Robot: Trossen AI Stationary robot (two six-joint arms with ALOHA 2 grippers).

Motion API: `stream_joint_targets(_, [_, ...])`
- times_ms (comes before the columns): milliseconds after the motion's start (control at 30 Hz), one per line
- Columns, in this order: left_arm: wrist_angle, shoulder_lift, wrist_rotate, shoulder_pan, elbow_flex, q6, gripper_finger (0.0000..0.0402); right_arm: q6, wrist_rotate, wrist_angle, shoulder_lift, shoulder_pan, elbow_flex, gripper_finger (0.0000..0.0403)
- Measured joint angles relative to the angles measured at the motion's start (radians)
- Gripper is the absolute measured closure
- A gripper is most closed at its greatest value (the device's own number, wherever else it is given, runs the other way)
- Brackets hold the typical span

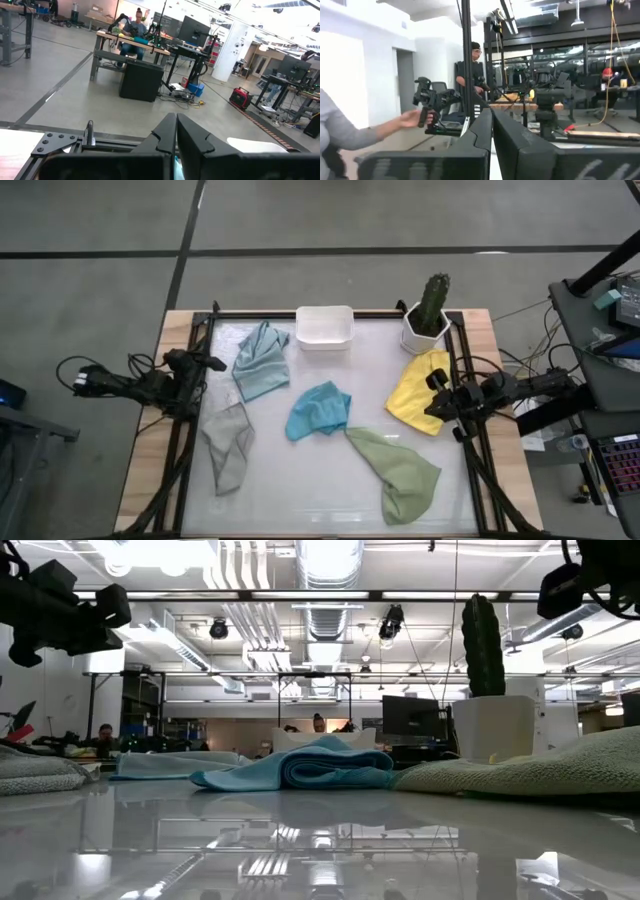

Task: Fold microfiber towels
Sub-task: Fold the blue cloth

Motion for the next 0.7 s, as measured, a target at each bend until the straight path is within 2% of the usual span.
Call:
stream_joint_targets(67, [0.001, 0.0, 0.0, 0.0, 0.0, -0.022, 0.0402, -0.025, 0.073, 0.012, 0.0, 0.0, 0.0, 0.0394])
stream_joint_targets(167, [-0.008, 0.0, 0.054, -0.012, 0.0, -0.202, 0.0402, 0.027, 0.276, 0.025, 0.002, 0.0, 0.0, 0.0394])
stream_joint_targets(233, [-0.01, 0.0, 0.232, -0.012, 0.0, -0.197, 0.0402, 0.104, 0.383, 0.026, 0.017, -0.001, 0.0, 0.0394])
stream_joint_targets(300, [-0.01, 0.0, 0.487, -0.012, 0.0, -0.142, 0.0402, 0.13, 0.45, 0.024, 0.029, -0.001, 0.0, 0.0394])
stream_joint_targets(433, [0.003, 0.0, 0.945, -0.012, 0.0, -0.133, 0.0402, 0.122, 0.493, 0.027, 0.071, -0.001, 0.0, 0.0394])
stream_joint_targets(567, [0.045, 0.0, 1.202, -0.012, 0.0, -0.134, 0.0402, 0.089, 0.527, 0.074, 0.115, -0.002, 0.0, 0.0394])
stream_joint_targets(700, [0.061, 0.0, 1.299, -0.012, 0.001, -0.133, 0.0402, 0.012, 0.547, 0.151, 0.156, -0.002, 0.0, 0.0394])
